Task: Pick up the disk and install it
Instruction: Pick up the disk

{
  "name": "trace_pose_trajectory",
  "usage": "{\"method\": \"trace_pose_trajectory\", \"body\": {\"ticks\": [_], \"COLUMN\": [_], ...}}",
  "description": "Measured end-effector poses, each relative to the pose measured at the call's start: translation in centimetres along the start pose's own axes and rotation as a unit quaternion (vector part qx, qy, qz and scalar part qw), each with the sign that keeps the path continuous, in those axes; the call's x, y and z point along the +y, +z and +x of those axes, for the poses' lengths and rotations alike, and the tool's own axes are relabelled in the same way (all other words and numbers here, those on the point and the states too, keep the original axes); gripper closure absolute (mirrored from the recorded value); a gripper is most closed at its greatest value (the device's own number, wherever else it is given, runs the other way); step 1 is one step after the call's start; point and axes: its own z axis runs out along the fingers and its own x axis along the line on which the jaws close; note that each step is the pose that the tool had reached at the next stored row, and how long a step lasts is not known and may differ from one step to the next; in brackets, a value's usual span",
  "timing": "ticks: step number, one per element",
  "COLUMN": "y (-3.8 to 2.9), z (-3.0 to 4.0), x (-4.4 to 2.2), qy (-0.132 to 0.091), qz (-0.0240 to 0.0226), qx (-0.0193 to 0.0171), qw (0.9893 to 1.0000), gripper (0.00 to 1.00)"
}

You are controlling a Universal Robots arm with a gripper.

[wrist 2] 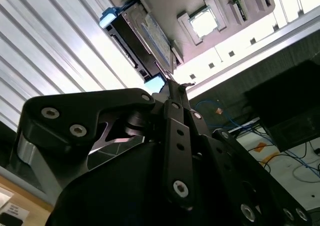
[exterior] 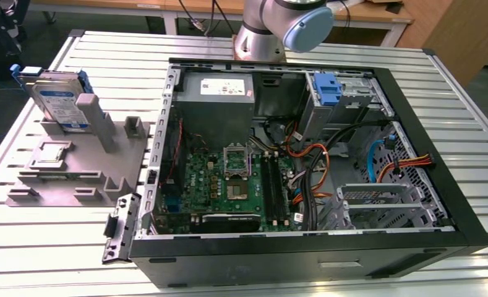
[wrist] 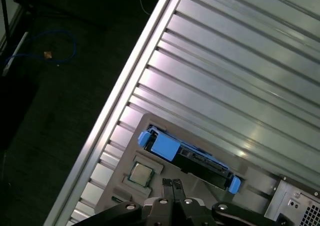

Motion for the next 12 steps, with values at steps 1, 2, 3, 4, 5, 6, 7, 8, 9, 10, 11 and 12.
{"method": "trace_pose_trajectory", "body": {"ticks": [1, 2, 3, 4, 5, 6, 7, 8, 9, 10, 11, 12], "y": [0.00, 0.00, 0.00, 0.00, 0.00, 0.00, 0.00, 0.00, 0.00, 0.00, 0.00, 0.00], "z": [0.00, 0.00, 0.00, 0.00, 0.00, 0.00, 0.00, 0.00, 0.00, 0.00, 0.00, 0.00], "x": [0.00, 0.00, 0.00, 0.00, 0.00, 0.00, 0.00, 0.00, 0.00, 0.00, 0.00, 0.00], "qy": [-0.003, -0.006, -0.008, -0.011, -0.014, -0.017, -0.020, -0.023, -0.026, -0.028, -0.031, -0.034], "qz": [0.0000, -0.0001, -0.0002, -0.0002, -0.0003, -0.0003, -0.0004, -0.0004, -0.0005, -0.0005, -0.0006, -0.0006], "qx": [0.0001, 0.0003, 0.0004, 0.0006, 0.0007, 0.0008, 0.0009, 0.0011, 0.0012, 0.0014, 0.0015, 0.0016], "qw": [1.0000, 1.0000, 1.0000, 0.9999, 0.9999, 0.9999, 0.9998, 0.9997, 0.9997, 0.9996, 0.9995, 0.9994], "gripper": [0.90, 0.90, 0.90, 0.90, 0.90, 0.90, 0.90, 0.90, 0.90, 0.90, 0.90, 0.90]}}
